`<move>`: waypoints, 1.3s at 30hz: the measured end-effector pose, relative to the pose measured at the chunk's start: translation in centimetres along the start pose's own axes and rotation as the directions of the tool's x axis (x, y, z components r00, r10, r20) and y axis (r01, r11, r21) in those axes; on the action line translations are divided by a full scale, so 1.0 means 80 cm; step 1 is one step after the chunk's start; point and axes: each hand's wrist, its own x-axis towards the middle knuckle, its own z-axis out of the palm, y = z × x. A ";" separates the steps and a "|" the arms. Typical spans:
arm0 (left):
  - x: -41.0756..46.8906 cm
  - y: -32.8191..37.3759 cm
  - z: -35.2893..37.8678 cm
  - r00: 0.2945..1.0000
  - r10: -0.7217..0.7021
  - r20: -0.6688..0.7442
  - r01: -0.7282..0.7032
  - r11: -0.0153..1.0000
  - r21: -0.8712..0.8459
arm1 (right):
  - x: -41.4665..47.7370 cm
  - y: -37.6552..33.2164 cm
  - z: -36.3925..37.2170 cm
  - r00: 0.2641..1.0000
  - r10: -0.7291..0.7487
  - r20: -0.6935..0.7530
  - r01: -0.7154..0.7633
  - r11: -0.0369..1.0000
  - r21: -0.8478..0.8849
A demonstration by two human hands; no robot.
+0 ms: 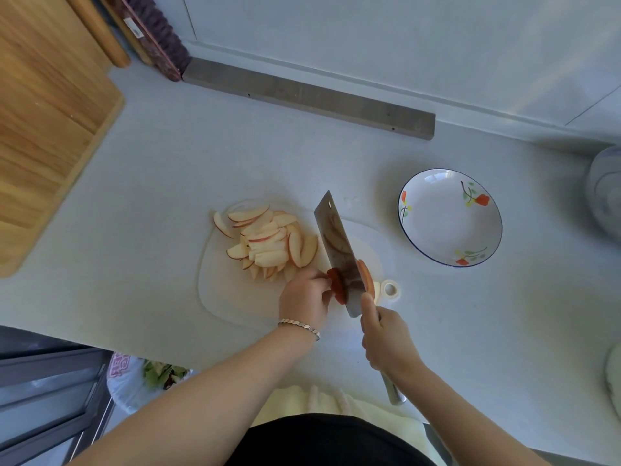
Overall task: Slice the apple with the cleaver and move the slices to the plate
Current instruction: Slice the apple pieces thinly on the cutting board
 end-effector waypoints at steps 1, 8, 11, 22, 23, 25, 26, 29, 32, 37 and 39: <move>0.000 0.000 0.000 1.000 -0.001 -0.004 0.001 1.000 -0.003 | -0.001 0.001 -0.003 1.000 0.009 0.009 -0.010 0.999 0.041; -0.001 0.000 0.000 1.000 -0.018 0.003 0.018 1.000 -0.007 | -0.014 -0.001 -0.017 1.000 0.020 0.023 -0.024 0.983 0.181; 0.000 0.000 -0.001 1.000 -0.013 0.008 0.013 1.000 0.016 | -0.016 -0.003 -0.019 1.000 -0.020 0.021 0.018 0.992 0.122; 0.002 0.001 -0.002 1.000 -0.003 0.019 0.003 1.000 0.016 | -0.013 0.000 -0.011 0.999 -0.043 0.004 0.043 0.999 -0.007; 0.002 0.000 -0.002 1.000 0.001 0.022 -0.002 1.000 0.020 | -0.015 0.003 -0.011 0.999 -0.046 0.008 0.046 0.999 -0.008; 0.002 -0.001 -0.002 1.000 0.005 0.021 -0.005 1.000 0.028 | -0.019 0.008 -0.011 0.998 -0.055 0.014 0.055 0.998 -0.026; 0.002 -0.001 -0.002 1.000 0.005 0.016 -0.006 1.000 0.028 | -0.020 0.009 -0.011 0.998 -0.058 0.012 0.058 0.998 -0.035; 0.002 -0.001 -0.001 1.000 0.004 0.005 -0.005 1.000 0.025 | -0.017 0.006 -0.010 0.998 -0.060 0.008 0.060 0.996 -0.064; 0.002 -0.001 0.001 1.000 0.011 0.001 -0.011 1.000 0.020 | -0.014 0.000 -0.008 0.998 -0.063 0.001 0.063 0.993 -0.102; 0.003 -0.001 0.001 1.000 0.009 -0.002 -0.009 1.000 0.023 | -0.004 -0.016 -0.006 0.999 -0.048 -0.002 0.047 0.996 -0.076; 0.004 -0.002 0.002 1.000 -0.001 0.013 0.001 0.999 0.033 | 0.002 -0.020 -0.002 0.999 -0.038 0.003 0.038 0.998 -0.043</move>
